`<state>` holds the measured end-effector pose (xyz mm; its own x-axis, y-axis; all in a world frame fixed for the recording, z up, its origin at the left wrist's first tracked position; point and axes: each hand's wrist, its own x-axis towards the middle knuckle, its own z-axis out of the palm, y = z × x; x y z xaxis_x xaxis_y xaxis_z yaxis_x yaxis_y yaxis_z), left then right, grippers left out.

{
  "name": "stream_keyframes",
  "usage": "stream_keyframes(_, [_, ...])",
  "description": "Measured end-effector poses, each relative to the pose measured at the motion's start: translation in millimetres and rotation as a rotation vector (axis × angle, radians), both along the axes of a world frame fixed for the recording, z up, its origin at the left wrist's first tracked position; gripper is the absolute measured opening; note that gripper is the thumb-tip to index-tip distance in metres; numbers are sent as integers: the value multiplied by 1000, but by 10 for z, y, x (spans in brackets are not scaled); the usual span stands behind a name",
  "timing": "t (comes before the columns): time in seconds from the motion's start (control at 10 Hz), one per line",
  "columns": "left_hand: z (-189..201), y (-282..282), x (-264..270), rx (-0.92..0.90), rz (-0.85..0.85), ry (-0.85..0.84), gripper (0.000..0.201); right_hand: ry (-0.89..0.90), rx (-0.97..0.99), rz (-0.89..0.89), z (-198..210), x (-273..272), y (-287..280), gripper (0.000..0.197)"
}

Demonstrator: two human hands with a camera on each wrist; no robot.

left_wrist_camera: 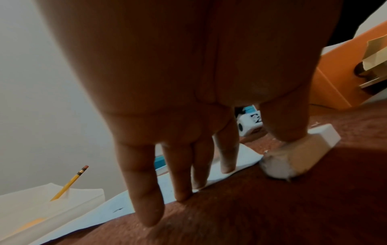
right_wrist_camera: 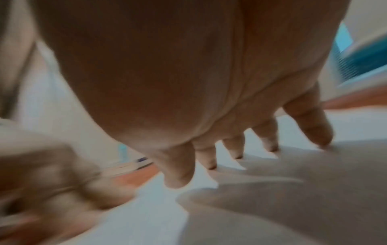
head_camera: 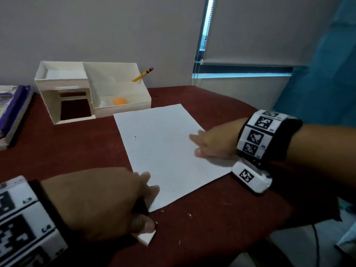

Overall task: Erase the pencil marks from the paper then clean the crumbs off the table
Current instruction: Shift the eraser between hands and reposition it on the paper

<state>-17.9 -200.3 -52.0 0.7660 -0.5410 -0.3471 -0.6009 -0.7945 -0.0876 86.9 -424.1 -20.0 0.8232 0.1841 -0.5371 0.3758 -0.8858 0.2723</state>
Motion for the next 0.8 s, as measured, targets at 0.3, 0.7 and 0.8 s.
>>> stream_keyframes(0.3, [-280,208,173,-219,83,32,94,215,235,182,-112,-650,-167,65])
stream_keyframes(0.7, [-205,250,245,-227,171,153,67,-20,249,211,-189,-172,-54,53])
stream_keyframes(0.8, [-77,217,154,-195,208,164,77,-64,41,-18,5,36,-451,69])
